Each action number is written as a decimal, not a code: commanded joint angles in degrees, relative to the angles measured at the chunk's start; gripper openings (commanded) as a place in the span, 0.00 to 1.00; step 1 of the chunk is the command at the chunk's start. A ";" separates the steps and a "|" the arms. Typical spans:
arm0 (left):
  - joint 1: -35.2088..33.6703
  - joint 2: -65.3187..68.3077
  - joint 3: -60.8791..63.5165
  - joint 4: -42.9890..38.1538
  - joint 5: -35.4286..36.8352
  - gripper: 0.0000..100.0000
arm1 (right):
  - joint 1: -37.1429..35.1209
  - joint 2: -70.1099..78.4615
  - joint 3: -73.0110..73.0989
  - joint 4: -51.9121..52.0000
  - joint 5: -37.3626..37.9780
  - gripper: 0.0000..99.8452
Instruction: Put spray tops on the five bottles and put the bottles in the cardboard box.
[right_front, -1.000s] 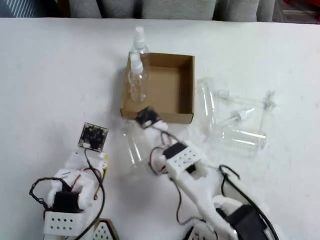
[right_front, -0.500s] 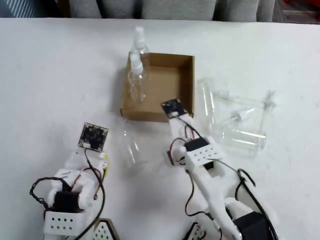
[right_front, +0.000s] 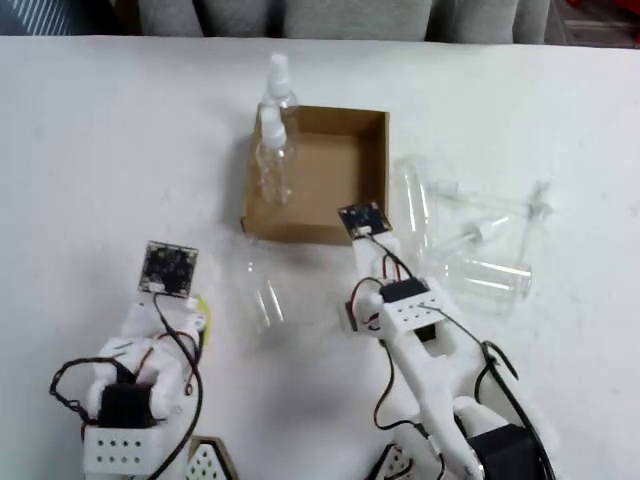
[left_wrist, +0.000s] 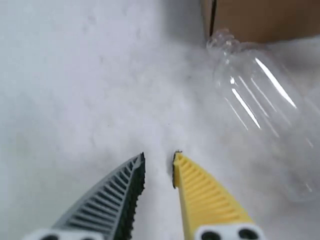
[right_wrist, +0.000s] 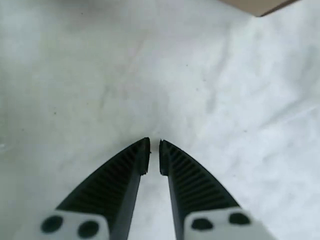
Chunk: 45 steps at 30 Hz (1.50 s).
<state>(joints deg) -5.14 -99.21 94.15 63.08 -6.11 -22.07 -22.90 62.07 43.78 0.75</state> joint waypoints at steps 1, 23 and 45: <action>-1.01 1.98 -12.31 5.71 1.41 0.11 | 0.57 -1.71 2.20 -6.20 0.79 0.02; 11.91 44.88 -40.79 -1.05 27.52 0.11 | 0.31 -1.80 3.08 -7.52 4.57 0.02; 16.66 48.40 -42.02 -0.97 33.93 0.24 | -0.04 -1.71 3.16 -7.60 4.57 0.02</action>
<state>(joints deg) 10.68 -53.85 56.79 61.49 26.77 -21.89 -22.99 65.32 37.54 4.70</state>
